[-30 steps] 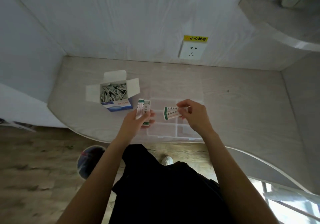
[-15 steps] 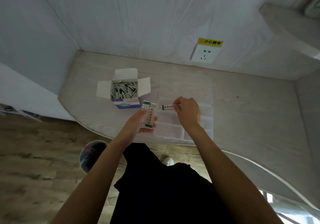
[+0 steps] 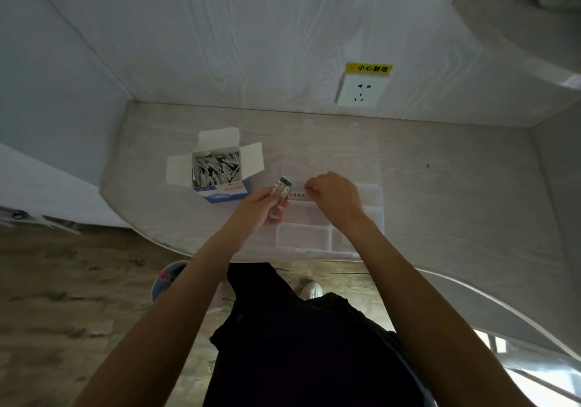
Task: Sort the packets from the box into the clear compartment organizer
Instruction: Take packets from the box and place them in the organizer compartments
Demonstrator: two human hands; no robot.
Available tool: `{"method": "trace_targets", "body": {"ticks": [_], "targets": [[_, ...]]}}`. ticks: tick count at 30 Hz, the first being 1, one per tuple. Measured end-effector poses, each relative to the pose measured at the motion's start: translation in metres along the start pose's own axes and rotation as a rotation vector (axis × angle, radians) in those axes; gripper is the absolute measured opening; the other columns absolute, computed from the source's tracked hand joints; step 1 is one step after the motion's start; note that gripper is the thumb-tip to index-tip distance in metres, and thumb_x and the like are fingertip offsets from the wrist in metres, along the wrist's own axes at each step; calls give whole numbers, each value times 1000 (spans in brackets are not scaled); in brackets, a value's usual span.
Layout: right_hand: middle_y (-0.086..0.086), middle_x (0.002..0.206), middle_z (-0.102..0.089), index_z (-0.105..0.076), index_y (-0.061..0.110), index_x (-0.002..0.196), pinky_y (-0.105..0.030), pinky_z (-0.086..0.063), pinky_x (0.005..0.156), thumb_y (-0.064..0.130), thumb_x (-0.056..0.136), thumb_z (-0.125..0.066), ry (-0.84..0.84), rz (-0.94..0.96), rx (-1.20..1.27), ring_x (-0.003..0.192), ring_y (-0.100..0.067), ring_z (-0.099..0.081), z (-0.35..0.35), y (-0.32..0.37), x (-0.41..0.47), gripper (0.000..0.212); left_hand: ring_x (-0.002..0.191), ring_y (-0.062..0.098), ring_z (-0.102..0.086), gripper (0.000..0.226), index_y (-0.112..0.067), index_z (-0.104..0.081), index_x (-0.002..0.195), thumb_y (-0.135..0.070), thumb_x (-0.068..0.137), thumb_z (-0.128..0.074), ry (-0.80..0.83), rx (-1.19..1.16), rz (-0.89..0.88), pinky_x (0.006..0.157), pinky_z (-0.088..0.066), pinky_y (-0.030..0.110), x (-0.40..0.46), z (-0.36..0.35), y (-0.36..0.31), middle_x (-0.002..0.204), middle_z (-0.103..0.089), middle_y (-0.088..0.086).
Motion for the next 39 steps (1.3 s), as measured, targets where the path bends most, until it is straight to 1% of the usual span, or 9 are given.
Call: {"method": "trace_targets", "body": {"ticks": [4,8,10,13,16,19,23,28,39], "targets": [[-2,85,-70,-67,15,102,-22,-54,61,18,94,-54,-129,-208,842,64,-7,-65,21,-1,-20,15,54,10,-44,17,-12,-51,79,-13,96,-49,124,237,-103,55,-38,22,13,-5,-3,66,-49,3],[1,83,-66,-64,13,106,-23,-55,62,10,84,-67,10,-282,1029,63,-9,-65,26,-6,-23,21,69,16,-51,33,-14,-57,87,-44,74,-59,121,555,-199,64,-37,30,29,-13,-11,79,-57,8],[0,82,-65,-64,11,106,-25,-55,68,3,79,-71,-19,-324,981,67,-11,-64,24,-13,-23,29,68,18,-54,45,-7,-60,99,-48,80,-57,93,604,-194,60,-42,28,38,-17,-15,85,-60,12],[-6,83,-64,-64,10,106,-19,-54,65,3,80,-70,-89,-308,996,68,-11,-64,26,-19,-26,28,63,12,-56,26,-15,-57,100,-38,97,-44,45,533,-56,48,-45,20,48,-18,-16,84,-61,8],[-2,82,-65,-65,15,103,-24,-55,67,11,81,-71,-138,-300,973,69,-14,-64,24,-20,-25,23,64,9,-59,21,-19,-54,98,-36,98,-42,214,487,-39,53,-44,17,44,-21,-17,84,-63,-1],[3,79,-61,-67,20,100,-26,-49,69,24,82,-70,-141,-322,783,68,-12,-58,17,-19,-19,18,74,14,-59,14,-20,-56,90,-25,98,-45,298,568,-167,63,-43,20,43,-22,-18,86,-61,0],[2,99,-55,-68,17,98,-21,-37,71,31,84,-66,-88,-287,495,79,-7,-49,11,-17,-14,19,90,13,-50,22,-18,-65,108,-26,96,-49,79,1010,-382,78,-38,26,57,-18,-19,98,-51,-1],[-1,114,-49,-69,21,104,-23,-40,73,35,89,-61,2,-352,107,105,-16,-48,10,-16,-12,22,87,17,-62,14,-28,-59,103,-30,91,-52,-137,1275,-560,79,-47,33,65,-18,-9,91,-69,-7],[-1,108,-47,-72,23,102,-22,-34,68,32,93,-55,-18,-259,-55,96,-17,-44,10,-12,-8,22,62,25,-60,7,-20,-74,69,-21,66,-80,-161,1465,-883,69,-43,34,53,-21,-7,57,-65,1]]}}
Point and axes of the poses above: each hand's wrist, its own x-axis towards the middle knuckle, its own z-axis out of the back of the hand, y = z × x, the point moved 2 cm from there along x, towards the middle knuckle
